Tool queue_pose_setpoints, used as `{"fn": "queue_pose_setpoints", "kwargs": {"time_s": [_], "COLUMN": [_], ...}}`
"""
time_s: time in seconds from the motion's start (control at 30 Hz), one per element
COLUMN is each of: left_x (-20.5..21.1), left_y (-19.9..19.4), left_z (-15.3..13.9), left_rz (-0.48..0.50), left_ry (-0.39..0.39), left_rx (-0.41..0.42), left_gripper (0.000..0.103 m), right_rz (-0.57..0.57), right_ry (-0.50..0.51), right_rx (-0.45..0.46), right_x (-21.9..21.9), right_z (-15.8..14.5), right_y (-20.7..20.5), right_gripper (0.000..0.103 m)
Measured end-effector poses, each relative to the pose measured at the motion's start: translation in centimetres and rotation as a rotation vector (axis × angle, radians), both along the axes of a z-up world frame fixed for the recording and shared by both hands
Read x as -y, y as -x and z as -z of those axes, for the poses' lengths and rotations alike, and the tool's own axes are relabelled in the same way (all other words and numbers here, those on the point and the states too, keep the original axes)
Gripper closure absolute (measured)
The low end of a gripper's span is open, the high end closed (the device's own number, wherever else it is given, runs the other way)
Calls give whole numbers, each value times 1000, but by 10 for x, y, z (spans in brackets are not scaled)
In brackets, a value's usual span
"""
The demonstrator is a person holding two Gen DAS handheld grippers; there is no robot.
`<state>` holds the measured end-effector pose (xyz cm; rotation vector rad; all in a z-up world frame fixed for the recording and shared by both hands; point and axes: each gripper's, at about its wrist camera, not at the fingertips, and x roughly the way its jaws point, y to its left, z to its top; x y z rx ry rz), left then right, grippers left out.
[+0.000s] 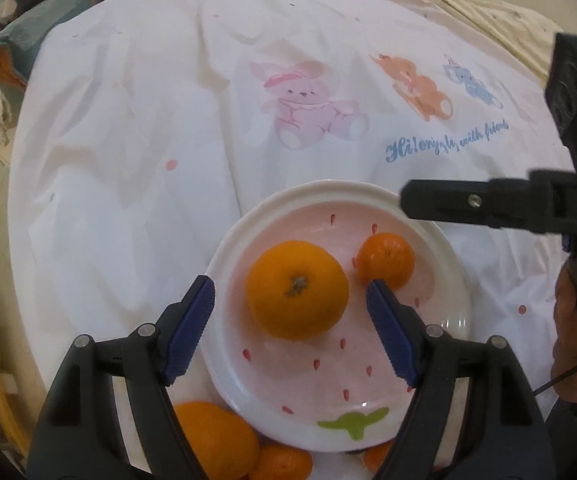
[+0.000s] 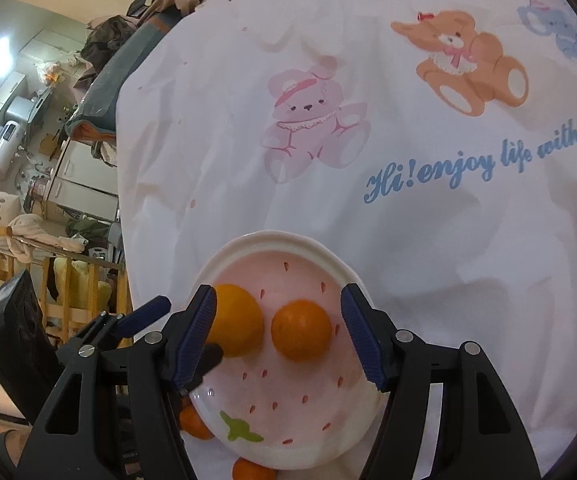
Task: Organize fruits
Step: 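Lower both held fruits onto the pink plate and open both tools, then move both open tools back toward the remaining fruits beside the plate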
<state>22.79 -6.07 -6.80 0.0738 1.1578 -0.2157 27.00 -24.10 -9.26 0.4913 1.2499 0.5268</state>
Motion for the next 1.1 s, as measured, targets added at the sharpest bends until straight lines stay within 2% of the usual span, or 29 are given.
{"fn": "queue_pose_setpoints", "kwargs": {"time_s": [0.13, 0.27, 0.4, 0.5, 0.8, 1.1], "left_x": [-6, -12, -19, -26, -39, -48], "left_y": [11, 30, 56, 74, 120, 142], "left_z": [-18, -49, -64, -71, -83, -69], "left_rz": [-30, -56, -69, -107, -170, -231], "left_ry": [5, -35, -64, -67, 7, 35], "left_rx": [23, 129, 158, 159, 144, 91], "left_gripper": [28, 28, 28, 28, 28, 28], "right_rz": [-5, -8, -20, -2, 71, 95], "right_ry": [9, 31, 60, 80, 72, 68], "right_rx": [34, 84, 119, 145, 162, 90], "right_x": [3, 6, 12, 17, 35, 41], "right_z": [-18, -37, -48, -56, -67, -53], "right_y": [15, 37, 68, 88, 139, 168], "right_gripper": [33, 28, 28, 27, 24, 24]}}
